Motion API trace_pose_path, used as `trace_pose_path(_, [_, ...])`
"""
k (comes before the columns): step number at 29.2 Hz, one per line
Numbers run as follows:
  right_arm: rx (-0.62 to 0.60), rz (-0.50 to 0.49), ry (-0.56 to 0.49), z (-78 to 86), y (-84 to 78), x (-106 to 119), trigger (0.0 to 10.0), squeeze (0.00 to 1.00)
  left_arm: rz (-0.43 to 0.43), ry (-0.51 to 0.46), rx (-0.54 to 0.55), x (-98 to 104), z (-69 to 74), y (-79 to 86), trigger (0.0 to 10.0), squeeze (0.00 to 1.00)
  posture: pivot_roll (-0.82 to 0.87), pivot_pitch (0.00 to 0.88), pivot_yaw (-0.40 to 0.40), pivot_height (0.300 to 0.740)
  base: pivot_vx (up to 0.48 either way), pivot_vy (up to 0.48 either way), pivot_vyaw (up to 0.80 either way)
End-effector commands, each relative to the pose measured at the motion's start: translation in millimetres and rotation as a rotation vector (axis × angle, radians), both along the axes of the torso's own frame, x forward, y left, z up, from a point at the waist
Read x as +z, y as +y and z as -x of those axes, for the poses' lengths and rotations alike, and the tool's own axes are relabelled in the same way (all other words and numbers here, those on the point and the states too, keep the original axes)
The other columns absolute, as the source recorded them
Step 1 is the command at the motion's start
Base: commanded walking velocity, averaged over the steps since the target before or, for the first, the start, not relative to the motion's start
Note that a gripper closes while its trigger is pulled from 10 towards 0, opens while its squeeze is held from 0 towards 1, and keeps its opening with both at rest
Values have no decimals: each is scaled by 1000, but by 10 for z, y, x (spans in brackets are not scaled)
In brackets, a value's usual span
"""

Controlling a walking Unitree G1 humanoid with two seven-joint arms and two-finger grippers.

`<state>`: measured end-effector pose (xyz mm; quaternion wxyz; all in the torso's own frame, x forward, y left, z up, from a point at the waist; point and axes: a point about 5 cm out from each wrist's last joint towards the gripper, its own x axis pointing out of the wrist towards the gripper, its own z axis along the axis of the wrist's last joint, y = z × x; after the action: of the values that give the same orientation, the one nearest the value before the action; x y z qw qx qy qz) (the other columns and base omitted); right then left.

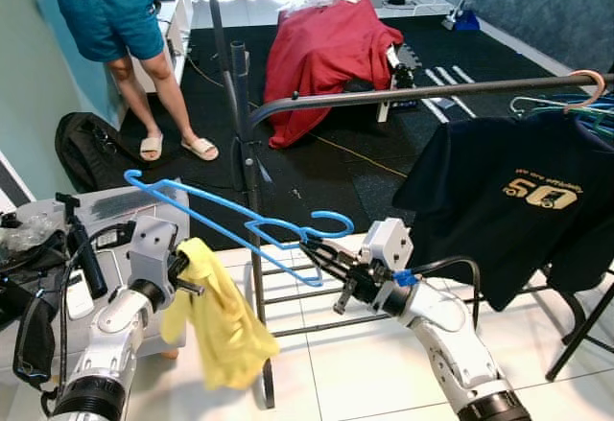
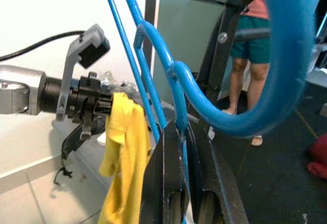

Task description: Hang hanger

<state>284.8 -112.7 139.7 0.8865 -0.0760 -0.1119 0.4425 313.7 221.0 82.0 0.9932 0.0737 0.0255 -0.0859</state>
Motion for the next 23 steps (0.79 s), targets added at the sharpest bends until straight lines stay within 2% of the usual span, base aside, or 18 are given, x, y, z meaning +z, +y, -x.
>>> trace_pose_path(1, [-59, 80, 76, 27, -77, -193, 10000, 0, -34, 39, 66, -25, 17, 112, 0, 0, -74, 75, 19, 740, 0, 0, 0])
trace_pose_path(3, [-78, 114, 113, 35, -107, -272, 10000, 0, -36, 52, 82, -34, 19, 130, 0, 0, -75, 73, 18, 740, 0, 0, 0])
trace_pose_path(4, [-124, 198, 184, 53, -175, -454, 10000, 0, -46, 74, 100, -56, 26, 161, 0, 0, -79, 72, 17, 740, 0, 0, 0])
trace_pose_path(6, [-136, 220, 201, 60, -195, -500, 10000, 0, -49, 79, 105, -61, 28, 169, 0, 0, -79, 72, 17, 740, 0, 0, 0])
trace_pose_path(10, [-136, 220, 201, 60, -195, -500, 10000, 0, -49, 79, 105, -61, 28, 169, 0, 0, -79, 72, 17, 740, 0, 0, 0])
trace_pose_path(11, [-220, 212, 252, 65, -271, -604, 10000, 0, -50, 94, 130, -67, 41, 218, 0, 0, -78, 71, 14, 740, 0, 0, 0])
trace_pose_path(13, [-220, 212, 252, 65, -271, -604, 10000, 0, -50, 94, 130, -67, 41, 218, 0, 0, -78, 71, 14, 740, 0, 0, 0])
trace_pose_path(15, [-363, 237, 431, 196, -408, -918, 10000, 0, -41, 98, 254, -19, 65, 409, 0, 0, -75, 64, 11, 740, 0, 0, 0])
trace_pose_path(16, [-363, 237, 431, 196, -408, -918, 10000, 0, -41, 98, 254, -19, 65, 409, 0, 0, -75, 64, 11, 740, 0, 0, 0])
trace_pose_path(17, [-397, 256, 475, 256, -443, -1011, 10000, 0, -21, 91, 295, 5, 68, 458, 0, 0, -74, 63, 11, 740, 0, 0, 0])
trace_pose_path(18, [-449, 223, 492, 259, -464, -1017, 10000, 0, 46, 89, 313, 6, 64, 430, 0, 0, -75, 64, 11, 740, 0, 0, 0])
trace_pose_path(19, [-536, 161, 474, 194, -510, -947, 10000, 0, 163, 85, 317, -6, 55, 327, 0, 0, -75, 64, 10, 740, 0, 0, 0])
trace_pose_path(20, [-536, 161, 474, 194, -510, -947, 10000, 0, 163, 85, 317, -6, 55, 327, 0, 0, -75, 64, 10, 740, 0, 0, 0])
trace_pose_path(21, [-626, 101, 447, 125, -569, -868, 10000, 0, 236, 83, 300, -19, 54, 222, 2157, 0, -80, 64, 11, 740, 0, 0, 0])
trace_pose_path(22, [-717, 39, 422, 57, -633, -789, 10000, 0, 259, 84, 280, -27, 58, 126, 4510, 0, -81, 64, 12, 740, 0, 0, 0])
trace_pose_path(23, [-798, -4, 400, 0, -703, -722, 10000, 0, 254, 91, 277, -36, 58, 57, 10000, 0, -82, 66, 12, 740, 0, 0, 0])
